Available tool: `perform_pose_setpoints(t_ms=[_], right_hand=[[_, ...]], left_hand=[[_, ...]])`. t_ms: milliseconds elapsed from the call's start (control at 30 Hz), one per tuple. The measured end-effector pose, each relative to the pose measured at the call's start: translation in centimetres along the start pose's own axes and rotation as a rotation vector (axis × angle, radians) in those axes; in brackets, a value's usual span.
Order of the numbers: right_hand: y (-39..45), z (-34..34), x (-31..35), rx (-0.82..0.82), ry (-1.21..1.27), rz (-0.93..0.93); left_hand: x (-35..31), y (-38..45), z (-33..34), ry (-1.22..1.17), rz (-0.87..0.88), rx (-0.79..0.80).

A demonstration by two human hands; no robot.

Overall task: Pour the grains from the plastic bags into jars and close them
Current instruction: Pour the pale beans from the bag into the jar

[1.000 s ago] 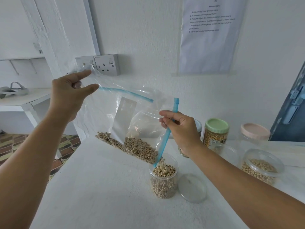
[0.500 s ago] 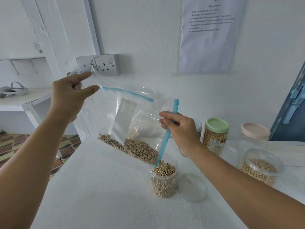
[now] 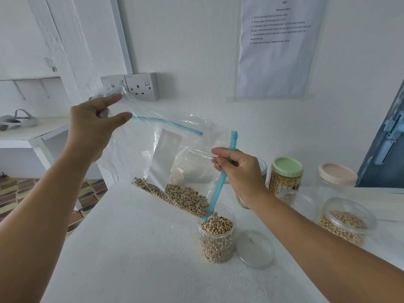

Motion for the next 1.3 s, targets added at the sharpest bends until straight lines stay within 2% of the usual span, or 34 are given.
perform_pose_setpoints(t_ms=[1300], right_hand=[[0.30, -0.65, -0.11, -0.022, 0.008, 0.003]], left_hand=[[-0.72, 0.20, 0.78, -0.007, 0.037, 0.011]])
Point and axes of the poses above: each hand's wrist, its own y-axis towards the middle knuckle, its own z-axis out of the palm, x = y × z, the point moved 4 cm from there along y, towards the middle knuckle, and after that the axes turned 11 degrees about -x, right-handed, at the moved point
